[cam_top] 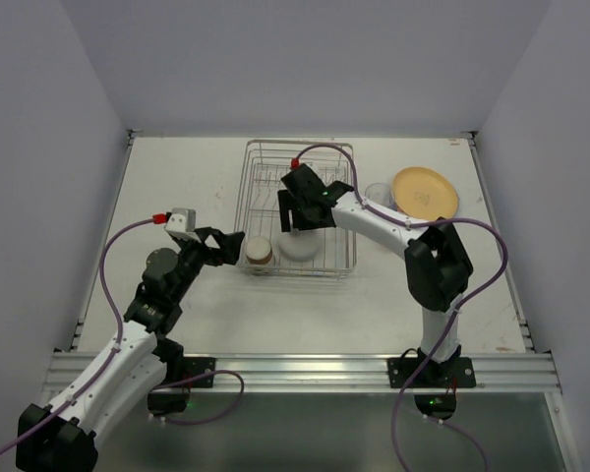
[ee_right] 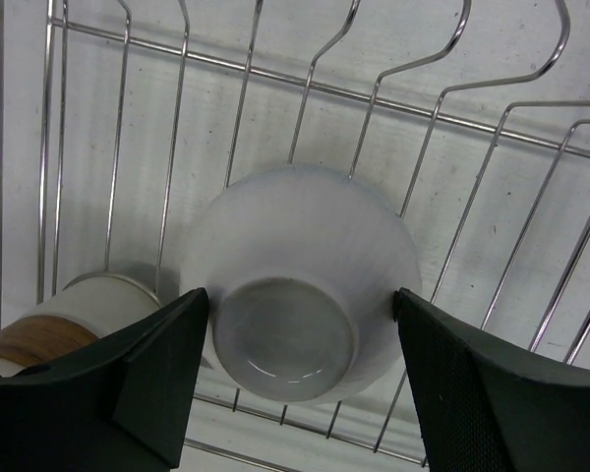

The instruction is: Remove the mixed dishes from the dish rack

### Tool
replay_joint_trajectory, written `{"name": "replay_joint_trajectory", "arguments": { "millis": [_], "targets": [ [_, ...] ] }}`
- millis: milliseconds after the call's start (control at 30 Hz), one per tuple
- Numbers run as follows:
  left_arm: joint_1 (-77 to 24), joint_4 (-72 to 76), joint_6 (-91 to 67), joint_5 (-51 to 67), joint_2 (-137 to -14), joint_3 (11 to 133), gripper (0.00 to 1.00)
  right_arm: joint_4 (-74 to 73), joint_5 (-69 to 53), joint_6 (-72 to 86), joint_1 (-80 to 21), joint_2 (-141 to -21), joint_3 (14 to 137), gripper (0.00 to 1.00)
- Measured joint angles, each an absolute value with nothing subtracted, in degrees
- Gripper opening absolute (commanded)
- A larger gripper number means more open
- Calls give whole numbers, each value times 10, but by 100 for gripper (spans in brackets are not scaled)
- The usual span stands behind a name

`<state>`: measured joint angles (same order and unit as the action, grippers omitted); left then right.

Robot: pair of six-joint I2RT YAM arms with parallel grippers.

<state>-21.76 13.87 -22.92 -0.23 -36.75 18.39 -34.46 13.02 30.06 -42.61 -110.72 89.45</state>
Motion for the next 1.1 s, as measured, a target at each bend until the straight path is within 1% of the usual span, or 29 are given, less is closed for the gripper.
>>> {"name": "replay_joint_trajectory", "arguments": {
  "millis": [267,300,333,367,433,567,733,1100],
  "targets": [
    [-218,139,-229,-2,-369,184,100,-336,131,313,-418,-1107,893,74],
    [-218,139,-229,-2,-369,184,100,-334,129,314,-415,-1107,892,76],
    [-218,139,-229,-2,-369,184,100,-332,126,315,-411,-1107,891,83],
    [-218,139,-229,-2,-369,184,100,-330,124,317,-407,-1107,890,86],
    [-218,139,-229,-3,-371,184,100,-330,120,317,-400,-1107,886,87],
    [-218,139,-229,-2,-377,184,100,-331,119,317,-391,-1107,883,95],
    [-218,139,-229,-2,-380,184,100,-321,107,317,-390,-1092,858,95],
    [-218,140,-229,18,-412,186,100,-312,95,319,-392,-1009,801,95]
  ]
}}
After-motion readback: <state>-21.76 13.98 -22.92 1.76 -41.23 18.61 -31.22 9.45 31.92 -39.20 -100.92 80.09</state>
